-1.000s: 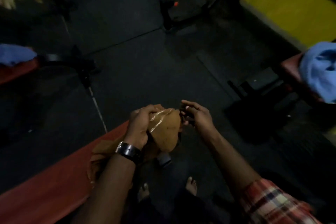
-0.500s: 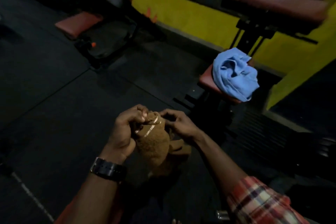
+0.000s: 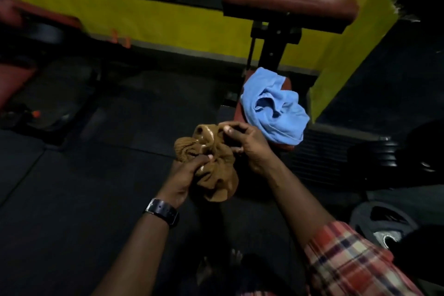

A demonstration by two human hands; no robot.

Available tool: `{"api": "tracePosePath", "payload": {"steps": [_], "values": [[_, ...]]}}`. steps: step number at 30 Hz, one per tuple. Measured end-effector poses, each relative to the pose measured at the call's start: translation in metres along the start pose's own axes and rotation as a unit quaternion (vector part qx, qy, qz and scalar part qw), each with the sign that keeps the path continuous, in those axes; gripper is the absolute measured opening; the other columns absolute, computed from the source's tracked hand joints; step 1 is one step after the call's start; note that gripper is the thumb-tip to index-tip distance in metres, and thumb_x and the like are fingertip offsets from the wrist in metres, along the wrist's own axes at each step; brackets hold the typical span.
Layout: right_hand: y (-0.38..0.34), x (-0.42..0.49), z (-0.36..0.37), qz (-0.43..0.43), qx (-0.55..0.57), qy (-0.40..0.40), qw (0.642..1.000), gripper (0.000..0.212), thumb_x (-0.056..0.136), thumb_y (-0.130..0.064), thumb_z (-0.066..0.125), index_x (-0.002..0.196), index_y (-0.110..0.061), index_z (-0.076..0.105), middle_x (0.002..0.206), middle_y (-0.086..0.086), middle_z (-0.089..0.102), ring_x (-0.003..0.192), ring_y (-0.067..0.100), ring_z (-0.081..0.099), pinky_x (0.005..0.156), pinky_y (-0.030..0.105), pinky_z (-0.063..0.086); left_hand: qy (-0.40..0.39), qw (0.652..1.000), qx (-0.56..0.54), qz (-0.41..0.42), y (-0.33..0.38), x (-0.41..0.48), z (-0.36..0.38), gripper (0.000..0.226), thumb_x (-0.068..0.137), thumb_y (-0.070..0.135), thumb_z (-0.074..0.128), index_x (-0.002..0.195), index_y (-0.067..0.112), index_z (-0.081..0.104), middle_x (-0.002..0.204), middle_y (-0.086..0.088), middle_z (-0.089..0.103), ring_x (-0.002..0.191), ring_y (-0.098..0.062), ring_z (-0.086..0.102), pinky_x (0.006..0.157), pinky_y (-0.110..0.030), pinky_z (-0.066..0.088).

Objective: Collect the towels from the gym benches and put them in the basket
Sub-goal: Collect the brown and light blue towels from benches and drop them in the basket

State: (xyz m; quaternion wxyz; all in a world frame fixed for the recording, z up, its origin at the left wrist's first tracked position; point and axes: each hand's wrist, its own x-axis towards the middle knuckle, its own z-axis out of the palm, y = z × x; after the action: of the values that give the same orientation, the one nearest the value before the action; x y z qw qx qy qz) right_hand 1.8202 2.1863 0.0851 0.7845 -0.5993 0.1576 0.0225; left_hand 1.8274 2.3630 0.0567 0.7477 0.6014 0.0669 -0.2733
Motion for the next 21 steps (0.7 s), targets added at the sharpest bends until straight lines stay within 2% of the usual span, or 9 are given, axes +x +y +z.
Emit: {"api": "tracePosePath", "payload": {"steps": [2, 4, 7, 10, 13, 15, 18, 20, 21], "values": [[-0.003, 0.028, -0.029, 0.022, 0.019, 0.102, 0.994, 0.013, 0.091, -0.010, 0.061, 0.090, -0.016, 0.072, 0.089, 0.004, 0.073, 0.081, 0.018, 0.067, 0.068, 0.029, 0.053, 0.050, 0.999, 0.010, 0.008, 0.013, 0.028, 0.001, 0.020, 0.082, 0.008, 0.070, 0.102, 0.012, 0.072, 0.100, -0.008, 0.076, 0.090, -0.022, 0.071, 0.072, -0.031, 0.058], [-0.003, 0.055, -0.063, 0.024, 0.043, 0.195, 0.980, 0.012, 0.092, -0.007, 0.059, 0.089, -0.013, 0.070, 0.094, 0.010, 0.068, 0.085, 0.023, 0.062, 0.071, 0.032, 0.049, 0.072, 0.996, 0.044, 0.012, 0.025, 0.053, -0.001, 0.022, 0.081, 0.009, 0.072, 0.103, 0.012, 0.072, 0.102, -0.008, 0.075, 0.092, -0.023, 0.071, 0.079, -0.035, 0.059], [0.005, 0.094, -0.112, 0.042, 0.061, 0.283, 0.956, 0.014, 0.091, -0.009, 0.060, 0.101, -0.013, 0.069, 0.096, 0.011, 0.064, 0.089, 0.022, 0.059, 0.071, 0.035, 0.051, 0.073, 0.992, 0.106, -0.009, 0.038, 0.090, -0.002, 0.023, 0.079, 0.013, 0.076, 0.100, 0.018, 0.071, 0.102, -0.005, 0.075, 0.096, -0.023, 0.071, 0.084, -0.036, 0.056], [0.019, 0.131, -0.136, 0.049, -0.019, 0.360, 0.931, 0.031, 0.085, -0.004, 0.065, 0.116, -0.008, 0.067, 0.104, 0.011, 0.068, 0.091, 0.019, 0.065, 0.088, 0.035, 0.055, 0.074, 0.987, 0.138, -0.041, 0.047, 0.125, 0.001, 0.026, 0.078, 0.019, 0.077, 0.102, 0.022, 0.070, 0.103, -0.003, 0.075, 0.097, -0.022, 0.070, 0.085, -0.038, 0.056], [0.028, 0.154, -0.138, 0.073, -0.221, 0.385, 0.893, 0.057, 0.072, -0.026, 0.080, 0.126, -0.019, 0.063, 0.125, 0.004, 0.065, 0.117, 0.021, 0.061, 0.105, 0.037, 0.045, 0.060, 0.985, 0.149, -0.061, 0.056, 0.158, 0.010, 0.022, 0.079, 0.023, 0.076, 0.101, 0.024, 0.070, 0.104, -0.002, 0.075, 0.097, -0.020, 0.070, 0.084, -0.037, 0.054], [0.030, 0.165, -0.139, 0.116, -0.334, 0.367, 0.860, 0.087, 0.065, -0.047, 0.080, 0.142, -0.030, 0.045, 0.145, 0.003, 0.047, 0.135, 0.027, 0.042, 0.112, 0.044, 0.036, 0.044, 0.989, 0.128, -0.063, 0.063, 0.175, 0.021, 0.019, 0.082, 0.021, 0.072, 0.101, 0.024, 0.070, 0.105, -0.002, 0.075, 0.098, -0.021, 0.070, 0.081, -0.034, 0.053], [0.035, 0.173, -0.137, 0.203, -0.359, 0.348, 0.842, 0.117, 0.059, -0.056, 0.082, 0.152, -0.042, 0.012, 0.161, 0.001, 0.014, 0.147, 0.030, 0.012, 0.114, 0.060, 0.023, 0.026, 0.992, 0.103, -0.067, 0.073, 0.192, 0.037, 0.018, 0.086, 0.016, 0.067, 0.103, 0.020, 0.069, 0.107, -0.005, 0.074, 0.099, -0.022, 0.070, 0.078, -0.032, 0.054], [0.043, 0.174, -0.139, 0.218, -0.390, 0.355, 0.821, 0.114, 0.064, -0.053, 0.081, 0.152, -0.043, 0.008, 0.160, 0.000, 0.017, 0.147, 0.030, 0.013, 0.110, 0.063, 0.023, 0.010, 0.991, 0.114, -0.073, 0.078, 0.204, 0.042, 0.020, 0.087, 0.015, 0.066, 0.106, 0.017, 0.069, 0.109, -0.008, 0.073, 0.100, -0.023, 0.069, 0.084, -0.035, 0.055], [0.049, 0.173, -0.142, 0.204, -0.409, 0.362, 0.812, 0.101, 0.069, -0.048, 0.078, 0.150, -0.043, 0.017, 0.155, -0.001, 0.028, 0.143, 0.030, 0.019, 0.108, 0.063, 0.025, 0.006, 0.990, 0.117, -0.079, 0.079, 0.208, 0.043, 0.021, 0.087, 0.015, 0.067, 0.108, 0.016, 0.069, 0.110, -0.008, 0.073, 0.101, -0.024, 0.069, 0.089, -0.037, 0.054]]}}
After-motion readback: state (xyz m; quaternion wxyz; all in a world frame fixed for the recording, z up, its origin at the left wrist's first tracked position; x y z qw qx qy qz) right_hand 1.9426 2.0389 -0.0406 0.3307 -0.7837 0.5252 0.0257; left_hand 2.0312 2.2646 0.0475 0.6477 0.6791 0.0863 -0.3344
